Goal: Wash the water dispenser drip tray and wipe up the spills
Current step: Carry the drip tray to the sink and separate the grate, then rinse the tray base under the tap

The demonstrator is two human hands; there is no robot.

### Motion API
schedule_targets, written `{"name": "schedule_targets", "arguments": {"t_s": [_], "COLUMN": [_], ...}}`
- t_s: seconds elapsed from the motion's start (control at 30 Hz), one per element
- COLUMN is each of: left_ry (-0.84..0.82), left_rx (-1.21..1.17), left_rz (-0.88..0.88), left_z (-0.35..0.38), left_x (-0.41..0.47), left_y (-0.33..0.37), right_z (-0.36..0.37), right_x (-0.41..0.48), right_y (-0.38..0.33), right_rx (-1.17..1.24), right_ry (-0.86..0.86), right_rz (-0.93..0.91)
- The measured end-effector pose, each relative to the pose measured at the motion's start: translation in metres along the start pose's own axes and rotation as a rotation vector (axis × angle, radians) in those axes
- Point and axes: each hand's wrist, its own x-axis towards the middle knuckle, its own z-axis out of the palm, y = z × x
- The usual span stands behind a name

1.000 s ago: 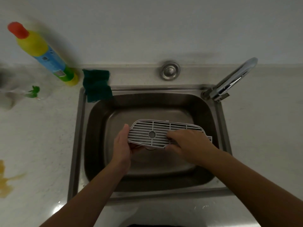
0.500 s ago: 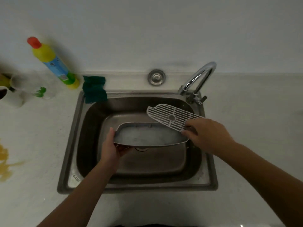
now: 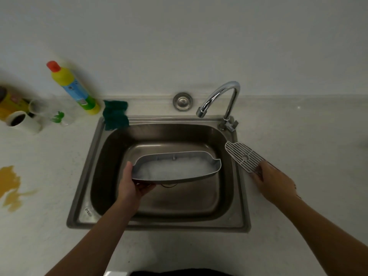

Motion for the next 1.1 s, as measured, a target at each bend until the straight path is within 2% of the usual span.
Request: {"name": "schedule_targets", "arguments": {"t_s": [0.33,0.53,0.8,0.9,1.0,1.1], "left_ry": [0.011,-0.005,-0.075,-0.098,-0.12,-0.196], "left_rx": [0.111,0.245,0.478,0.597,0.81,1.017], "left_rz": [0.168,0.342,0.59,0.728,0.943,1.084], "left_z": [-0.002,0.002,0.021,0.027,0.035,0.044], "left_x": [0.003,0.008,0.01,0.007,0.002,-0.004], "left_y": [0.023,0.042,0.065,0.075,0.084,0.091], "right_z": [-0.005,-0.012,-0.019,-0.023,-0.026,-0.028], "right_x": [-0.01,-0.007,0.001,0.006,0.012,0.02], "right_y": [-0.021,-0.042,-0.065,-0.072,-0.075,-0.076], "right_rx": [0.213,0.321,0.281,0.289,0.284,0.248], "right_ry": [0.05,-0.108,-0.219,-0.222,-0.212,-0.18], "right_rz": [0.007,-0.086,-0.123,-0.123,-0.129,-0.138]}}
